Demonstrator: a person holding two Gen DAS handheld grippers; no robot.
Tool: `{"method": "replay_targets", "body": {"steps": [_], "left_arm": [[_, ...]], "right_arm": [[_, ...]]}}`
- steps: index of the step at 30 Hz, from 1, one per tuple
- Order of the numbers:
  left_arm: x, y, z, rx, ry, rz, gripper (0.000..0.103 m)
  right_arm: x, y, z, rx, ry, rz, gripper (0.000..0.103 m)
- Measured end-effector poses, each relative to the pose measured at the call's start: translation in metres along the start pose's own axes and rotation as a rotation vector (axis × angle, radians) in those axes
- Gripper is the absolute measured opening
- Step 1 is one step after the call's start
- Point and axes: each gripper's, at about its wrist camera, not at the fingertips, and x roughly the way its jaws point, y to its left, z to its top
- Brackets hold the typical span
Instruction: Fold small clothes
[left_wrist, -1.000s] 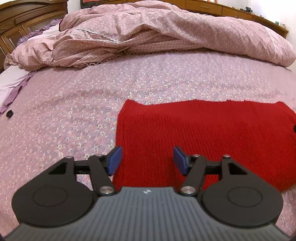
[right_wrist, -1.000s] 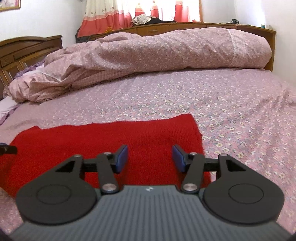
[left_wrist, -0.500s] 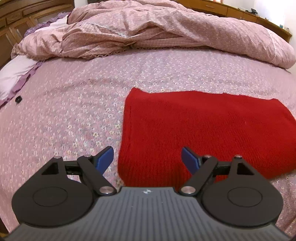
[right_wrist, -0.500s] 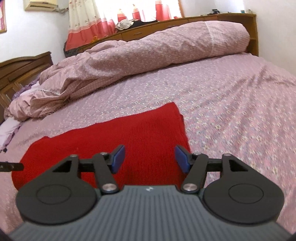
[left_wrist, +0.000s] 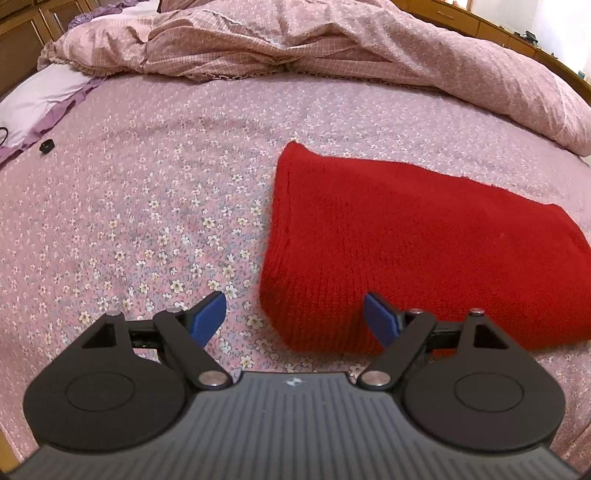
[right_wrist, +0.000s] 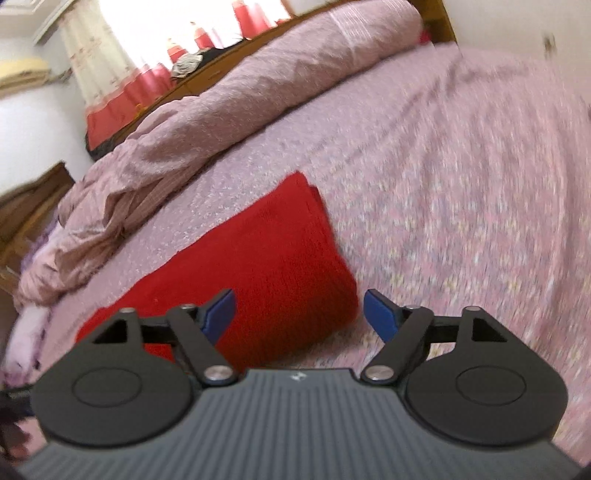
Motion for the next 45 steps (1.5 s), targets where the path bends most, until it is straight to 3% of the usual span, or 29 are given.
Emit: {"method": "replay_targets", "body": {"steps": [12,18,25,37,41,45], "left_arm": [[0.018,0.010,0.002,-0.014,0.034,-0.032,0.086],[0.028,0.012,0.002,-0.019,0.050,-0.039,0.087],[0.035,0.010,0.003,-0.017,0.057,-0.039,0.088],[0.037,0.011,0.003,-0.024,0.065,-0.039,0.091],[0.038,0.011,0.002,-0.024,0.065,-0.039,0.091],[0.037,0.012,0.002,-0.025,0.066,-0.039,0.091]], "right_arm": [[0.037,0.005,-0.015,0.121,0.060,-0.007,0.082],[0.047,0.008,-0.017,0.134,0.029,-0.007,0.085],[0.055,-0.005,-0.013,0.309,-0.007,0.035,0.087],[0.070,-0.001,-0.009,0.302,-0.074,0.037,0.086],[0.074,0.000,-0.007,0.301,-0.078,0.009,0.065],[0.073,-0.005,-0.006,0.307,-0.067,0.009,0.051]]}}
